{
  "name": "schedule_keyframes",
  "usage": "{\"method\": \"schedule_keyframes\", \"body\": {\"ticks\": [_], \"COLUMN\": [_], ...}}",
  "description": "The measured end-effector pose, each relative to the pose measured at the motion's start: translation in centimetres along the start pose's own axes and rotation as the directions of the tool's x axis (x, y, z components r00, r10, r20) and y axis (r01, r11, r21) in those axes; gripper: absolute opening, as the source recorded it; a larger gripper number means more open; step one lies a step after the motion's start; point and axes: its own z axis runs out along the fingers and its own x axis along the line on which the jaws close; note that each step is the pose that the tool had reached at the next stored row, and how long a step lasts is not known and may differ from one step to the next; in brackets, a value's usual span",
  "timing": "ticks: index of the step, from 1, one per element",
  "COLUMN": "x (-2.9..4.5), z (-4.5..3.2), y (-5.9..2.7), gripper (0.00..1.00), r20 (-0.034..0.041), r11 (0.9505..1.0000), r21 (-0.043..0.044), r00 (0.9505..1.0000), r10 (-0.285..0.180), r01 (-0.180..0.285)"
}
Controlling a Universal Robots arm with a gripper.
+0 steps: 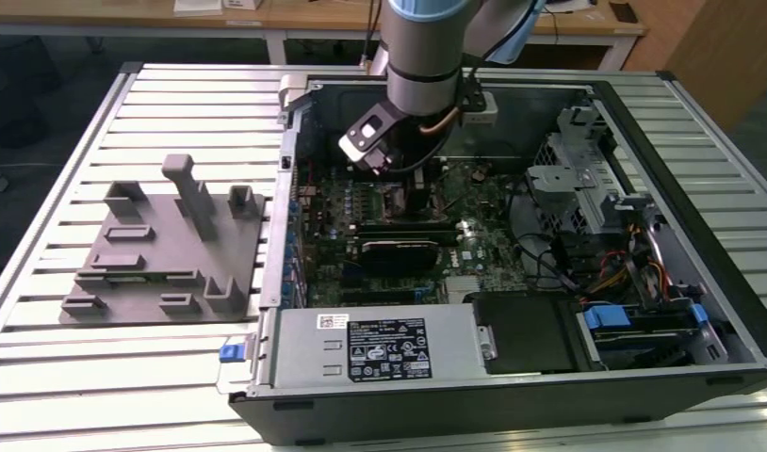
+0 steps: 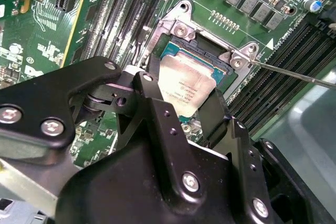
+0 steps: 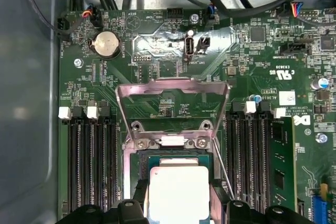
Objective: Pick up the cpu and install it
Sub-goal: 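Place the cpu into insertion slot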
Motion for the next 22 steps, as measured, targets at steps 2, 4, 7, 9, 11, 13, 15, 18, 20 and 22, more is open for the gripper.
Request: {"method": "schedule_keyframes", "body": {"ticks": [2,4,7,9,11,13,15,18,20,22], "x": [0.04,0.06,0.07,0.07,0.07,0.07,0.07,0.07,0.10,0.16], "z": [0.09,0.15,0.25,0.29,0.35,0.35,0.36,0.42,0.46,0.48], "y": [-0.01,-0.01,-0.01,-0.02,-0.02,-0.02,-0.02,-0.05,-0.07,-0.08], "gripper": [0.54,0.54,0.54,0.54,0.54,0.54,0.54,0.54,0.54,0.54], "r20": [-0.0001,-0.0006,-0.0010,-0.0010,-0.0010,-0.0008,-0.0010,-0.0009,-0.0007,-0.0006], "r11": [1.0000,0.9998,0.9996,0.9996,0.9996,0.9996,0.9996,0.9996,0.9997,0.9998], "r21": [0.0001,0.0000,0.0000,0.0000,0.0000,0.0001,0.0000,0.0001,0.0001,0.0001], "r00": [1.0000,0.9998,0.9996,0.9996,0.9996,0.9996,0.9996,0.9996,0.9997,0.9998], "r10": [-0.006,-0.018,-0.028,-0.028,-0.028,-0.028,-0.028,-0.028,-0.024,-0.022], "r01": [0.006,0.018,0.028,0.028,0.028,0.028,0.028,0.028,0.024,0.022]}}
